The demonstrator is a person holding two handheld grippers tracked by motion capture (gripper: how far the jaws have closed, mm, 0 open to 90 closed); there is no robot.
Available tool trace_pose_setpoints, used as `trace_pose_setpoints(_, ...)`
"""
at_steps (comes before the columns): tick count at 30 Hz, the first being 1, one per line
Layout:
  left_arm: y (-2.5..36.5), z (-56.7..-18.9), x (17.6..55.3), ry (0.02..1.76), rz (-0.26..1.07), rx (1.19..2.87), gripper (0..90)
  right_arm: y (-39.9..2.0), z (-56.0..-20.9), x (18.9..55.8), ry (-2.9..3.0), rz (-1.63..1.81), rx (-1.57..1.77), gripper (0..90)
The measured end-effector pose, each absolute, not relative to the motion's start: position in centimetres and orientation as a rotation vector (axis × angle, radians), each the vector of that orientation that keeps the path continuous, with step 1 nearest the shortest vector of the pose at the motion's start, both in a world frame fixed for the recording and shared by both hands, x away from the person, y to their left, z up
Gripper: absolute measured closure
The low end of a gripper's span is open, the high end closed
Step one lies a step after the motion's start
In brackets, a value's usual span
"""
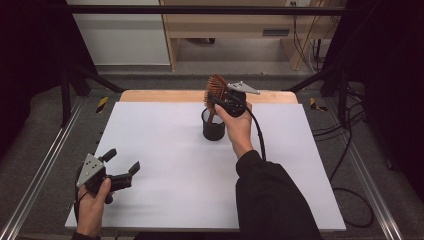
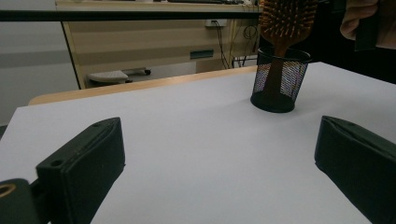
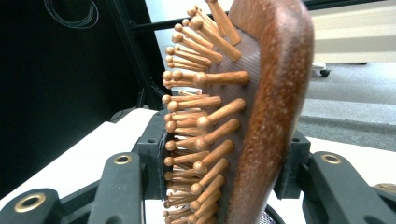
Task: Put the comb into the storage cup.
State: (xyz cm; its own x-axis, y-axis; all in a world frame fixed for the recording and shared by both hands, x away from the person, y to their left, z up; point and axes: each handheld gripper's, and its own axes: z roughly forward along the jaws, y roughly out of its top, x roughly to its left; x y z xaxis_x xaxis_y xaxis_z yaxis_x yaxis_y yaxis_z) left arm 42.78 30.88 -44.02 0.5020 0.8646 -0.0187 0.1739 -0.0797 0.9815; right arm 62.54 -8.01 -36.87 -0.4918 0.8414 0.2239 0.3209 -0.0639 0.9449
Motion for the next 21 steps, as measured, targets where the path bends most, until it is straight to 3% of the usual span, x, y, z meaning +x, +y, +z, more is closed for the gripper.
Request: trace_pose_setpoints(21,30.8,-44.0,42.8,0.921,0.733,1.574,1.8,-9.3,-36.8,63.1,1.810,1.517,1.291,45.7)
